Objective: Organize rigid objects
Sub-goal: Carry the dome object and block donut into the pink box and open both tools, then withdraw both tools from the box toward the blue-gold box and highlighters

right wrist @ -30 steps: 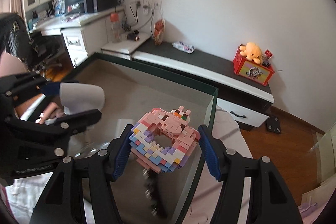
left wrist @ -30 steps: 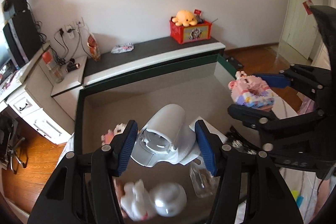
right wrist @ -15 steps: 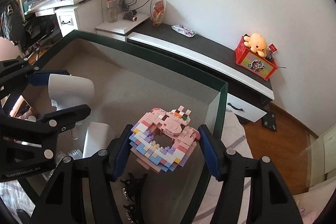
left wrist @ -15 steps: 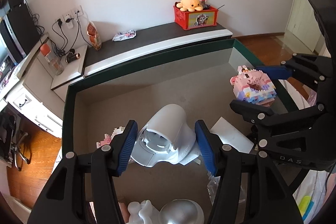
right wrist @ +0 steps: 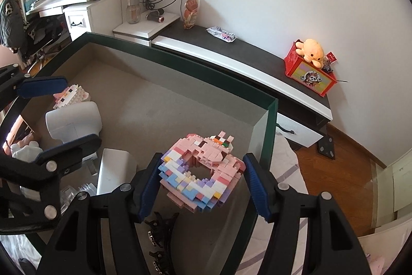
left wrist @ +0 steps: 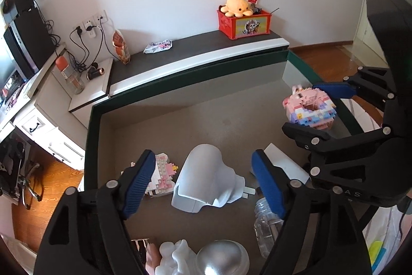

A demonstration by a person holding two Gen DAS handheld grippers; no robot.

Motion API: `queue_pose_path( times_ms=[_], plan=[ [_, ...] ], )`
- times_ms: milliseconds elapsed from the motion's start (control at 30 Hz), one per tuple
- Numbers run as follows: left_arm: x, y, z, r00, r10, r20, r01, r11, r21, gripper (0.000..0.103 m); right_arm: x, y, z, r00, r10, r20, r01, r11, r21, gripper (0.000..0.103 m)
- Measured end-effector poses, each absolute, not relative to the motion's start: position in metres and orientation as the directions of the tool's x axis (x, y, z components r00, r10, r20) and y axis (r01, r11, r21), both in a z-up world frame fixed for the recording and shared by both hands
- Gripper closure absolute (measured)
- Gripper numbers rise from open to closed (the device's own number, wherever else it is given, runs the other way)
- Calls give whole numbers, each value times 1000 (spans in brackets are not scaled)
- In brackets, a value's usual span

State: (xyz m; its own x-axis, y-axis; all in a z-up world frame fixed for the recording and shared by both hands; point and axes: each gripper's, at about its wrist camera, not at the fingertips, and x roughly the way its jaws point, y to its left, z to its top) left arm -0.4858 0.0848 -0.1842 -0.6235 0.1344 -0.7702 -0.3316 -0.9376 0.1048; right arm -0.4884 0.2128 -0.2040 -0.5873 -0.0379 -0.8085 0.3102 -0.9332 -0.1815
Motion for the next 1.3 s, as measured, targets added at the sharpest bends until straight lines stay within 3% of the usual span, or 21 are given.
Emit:
queue_pose_path(
  times_ms=[67, 200, 467, 633, 667, 700, 1067, 1300],
  plan=[
    [-483, 84, -182, -628, 128, -767, -328, -938, 111, 21, -486, 213, -201, -605, -36, -795, 294, -938, -182, 39],
    [-475, 80, -175, -639, 134, -757, -320, -942, 104, 17, -477, 215, -192, -631, -66, -773, 272, -952, -142, 25],
    [-440, 62, -149, -679, 132, -722, -286, -954, 94, 10, -438, 214, -159, -685, -110, -720, 266, -958, -107, 22],
    [-402, 45, -119, -741, 128, -659, -251, -963, 95, 4, -396, 212, -128, -737, -115, -666, 249, -962, -109, 15],
    [-390, 40, -111, -758, 128, -639, -239, -967, 90, 1, -388, 211, -123, -745, -119, -656, 247, -963, -105, 10],
    [-383, 37, -106, -766, 131, -629, -236, -968, 86, 1, -380, 212, -118, -752, -124, -647, 246, -964, -101, 0],
    [-261, -27, -71, -857, 106, -504, -167, -983, 77, 0, -261, 235, -83, -835, -129, -535, 195, -978, -68, 0],
    [-208, -59, -113, -843, 25, -538, -87, -992, 90, 0, -198, 257, -127, -816, -70, -574, 83, -997, 4, 0]
  ],
)
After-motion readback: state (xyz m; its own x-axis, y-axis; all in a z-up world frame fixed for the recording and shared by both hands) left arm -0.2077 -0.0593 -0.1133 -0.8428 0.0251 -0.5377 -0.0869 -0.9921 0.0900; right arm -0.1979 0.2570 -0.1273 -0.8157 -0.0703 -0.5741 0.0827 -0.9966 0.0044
